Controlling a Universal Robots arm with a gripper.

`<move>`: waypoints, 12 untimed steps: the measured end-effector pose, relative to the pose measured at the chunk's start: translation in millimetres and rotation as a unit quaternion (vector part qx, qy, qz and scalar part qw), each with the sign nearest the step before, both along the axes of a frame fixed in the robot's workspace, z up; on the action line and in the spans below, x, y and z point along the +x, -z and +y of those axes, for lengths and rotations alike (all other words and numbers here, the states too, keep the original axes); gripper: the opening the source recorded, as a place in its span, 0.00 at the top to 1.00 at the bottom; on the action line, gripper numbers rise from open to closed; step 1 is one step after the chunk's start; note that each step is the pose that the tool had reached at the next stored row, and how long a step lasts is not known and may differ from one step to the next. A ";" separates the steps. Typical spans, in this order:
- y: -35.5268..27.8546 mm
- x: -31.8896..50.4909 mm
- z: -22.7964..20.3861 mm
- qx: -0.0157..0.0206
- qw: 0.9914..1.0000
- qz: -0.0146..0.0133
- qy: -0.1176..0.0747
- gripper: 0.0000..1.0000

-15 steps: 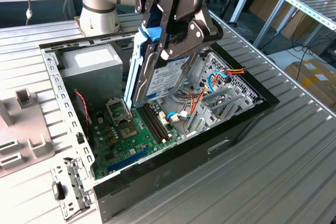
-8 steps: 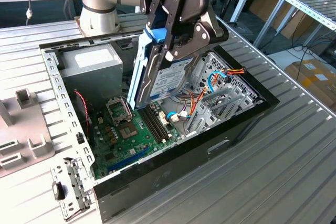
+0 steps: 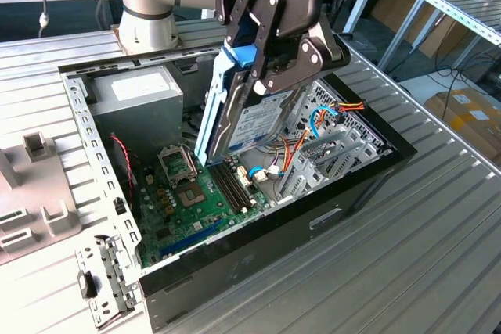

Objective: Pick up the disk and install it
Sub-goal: 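Pick up the disk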

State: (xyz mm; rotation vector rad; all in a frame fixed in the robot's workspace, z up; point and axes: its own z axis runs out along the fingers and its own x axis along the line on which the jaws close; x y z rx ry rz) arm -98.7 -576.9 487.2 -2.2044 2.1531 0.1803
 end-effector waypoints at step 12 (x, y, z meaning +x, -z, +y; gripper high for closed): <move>0.4 5.3 -7.9 0.000 1.000 0.000 0.000 0.63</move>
